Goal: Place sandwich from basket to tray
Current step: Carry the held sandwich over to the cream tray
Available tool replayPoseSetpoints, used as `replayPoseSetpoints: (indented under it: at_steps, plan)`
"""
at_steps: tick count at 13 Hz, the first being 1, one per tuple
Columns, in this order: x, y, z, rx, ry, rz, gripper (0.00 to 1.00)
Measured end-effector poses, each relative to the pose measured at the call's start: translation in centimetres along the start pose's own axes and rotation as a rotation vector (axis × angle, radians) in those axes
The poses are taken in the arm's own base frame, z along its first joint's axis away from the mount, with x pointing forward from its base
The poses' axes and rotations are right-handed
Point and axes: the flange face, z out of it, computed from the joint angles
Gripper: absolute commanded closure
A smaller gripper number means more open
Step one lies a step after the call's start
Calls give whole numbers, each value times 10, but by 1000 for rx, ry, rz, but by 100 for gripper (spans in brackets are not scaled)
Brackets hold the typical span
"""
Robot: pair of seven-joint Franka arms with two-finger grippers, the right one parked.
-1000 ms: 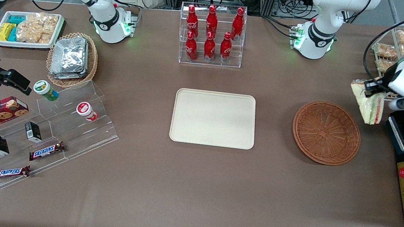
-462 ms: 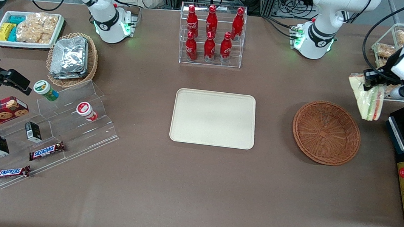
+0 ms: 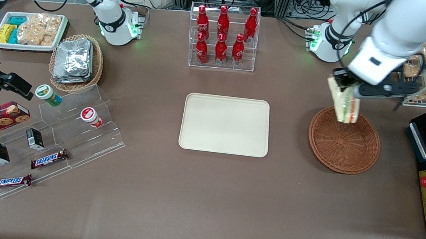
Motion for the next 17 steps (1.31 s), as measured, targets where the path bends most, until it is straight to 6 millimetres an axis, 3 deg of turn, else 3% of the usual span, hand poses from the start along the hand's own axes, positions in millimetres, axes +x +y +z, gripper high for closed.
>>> replayPoseSetpoints:
  at_steps: [2,5,8,9,11,13,15,17]
  plan:
    - [0,50,15,-4,-32,20,77]
    - [-2,120,54,-20,-95,122,75]
    - [-5,157,103,-38,-113,183,75]
    - [-11,167,129,-41,-112,198,75]
    - [-25,180,200,-58,-94,221,76]
    - [-33,179,261,-51,-92,245,77]
    - [-29,178,300,-4,-86,251,78]
    - [-25,180,324,20,-79,253,79]
